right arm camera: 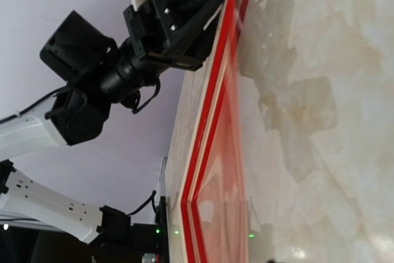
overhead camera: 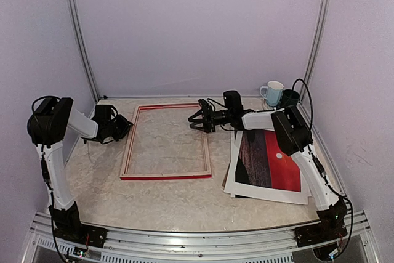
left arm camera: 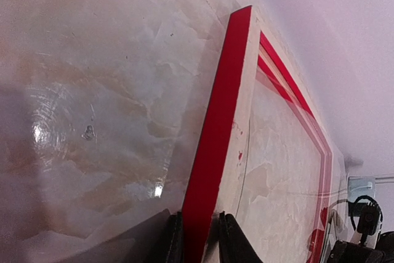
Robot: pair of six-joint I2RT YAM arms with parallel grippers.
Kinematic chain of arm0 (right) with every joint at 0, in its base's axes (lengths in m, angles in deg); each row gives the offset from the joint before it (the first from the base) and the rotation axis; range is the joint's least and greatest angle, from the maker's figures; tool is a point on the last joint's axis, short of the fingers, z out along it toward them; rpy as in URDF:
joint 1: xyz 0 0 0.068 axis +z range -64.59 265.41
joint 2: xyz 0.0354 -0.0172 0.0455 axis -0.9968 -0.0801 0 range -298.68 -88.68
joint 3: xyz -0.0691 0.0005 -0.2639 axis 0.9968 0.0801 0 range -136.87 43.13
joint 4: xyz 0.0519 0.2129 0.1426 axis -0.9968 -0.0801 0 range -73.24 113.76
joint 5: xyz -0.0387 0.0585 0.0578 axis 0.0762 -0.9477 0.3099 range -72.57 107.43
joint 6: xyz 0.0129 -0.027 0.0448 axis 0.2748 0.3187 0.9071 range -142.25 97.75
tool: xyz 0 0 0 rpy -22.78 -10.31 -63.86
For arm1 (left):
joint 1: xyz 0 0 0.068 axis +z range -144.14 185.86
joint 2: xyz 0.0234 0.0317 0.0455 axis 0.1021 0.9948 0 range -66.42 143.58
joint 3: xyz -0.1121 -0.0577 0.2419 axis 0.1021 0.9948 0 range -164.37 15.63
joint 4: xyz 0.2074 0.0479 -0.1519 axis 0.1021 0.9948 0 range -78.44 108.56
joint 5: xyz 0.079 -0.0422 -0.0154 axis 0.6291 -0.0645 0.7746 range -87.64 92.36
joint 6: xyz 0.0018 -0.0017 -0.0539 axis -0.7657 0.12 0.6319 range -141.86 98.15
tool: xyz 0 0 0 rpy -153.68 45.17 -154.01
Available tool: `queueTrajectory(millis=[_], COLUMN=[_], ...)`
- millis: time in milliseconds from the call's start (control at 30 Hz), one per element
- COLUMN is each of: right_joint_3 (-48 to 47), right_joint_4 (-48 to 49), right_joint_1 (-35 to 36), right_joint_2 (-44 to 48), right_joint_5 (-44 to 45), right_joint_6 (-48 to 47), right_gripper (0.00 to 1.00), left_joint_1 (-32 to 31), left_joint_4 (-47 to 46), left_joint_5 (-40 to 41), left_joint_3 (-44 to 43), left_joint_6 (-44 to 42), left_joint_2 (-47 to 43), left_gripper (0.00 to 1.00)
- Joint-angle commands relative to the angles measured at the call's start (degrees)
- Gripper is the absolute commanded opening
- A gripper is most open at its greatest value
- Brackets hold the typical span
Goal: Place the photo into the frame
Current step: Place the glass panel on the frame body.
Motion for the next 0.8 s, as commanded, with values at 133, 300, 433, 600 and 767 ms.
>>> queueTrajectory(millis=[133, 300, 433, 600, 767], right_joint_3=[-3.2, -4.9, -4.7, -2.6, -1.1], right_joint_4=[-1.1, 0.3, 4.4, 9.5, 11.5], right_joint_1=[-1.7, -1.7, -1.4, -0.5, 0.1], right_joint_2=[-3.0, -4.0, -3.8, -2.1, -1.2], right_joint_5=[0.6, -0.2, -1.7, -3.6, -4.1], right_joint_6=[0.4, 1.2, 2.4, 2.5, 2.4], right_gripper=[0.45, 0.29, 0.1, 0.0, 0.0], left_joint_1=[-0.1, -0.1, -0.1, -0.1, -0.1], left_joint_4=[2.0, 1.6, 1.4, 1.4, 1.3], left_joint_5=[-1.2, -1.6, -1.9, -2.0, -1.9], left_joint_3=[1.7, 1.9, 1.9, 2.0, 2.1], left_joint_6=[-0.1, 0.2, 0.3, 0.4, 0.4], left_joint_2=[2.0, 2.2, 2.2, 2.0, 1.9], left_gripper=[0.21, 0.21, 0.21, 0.21, 0.21])
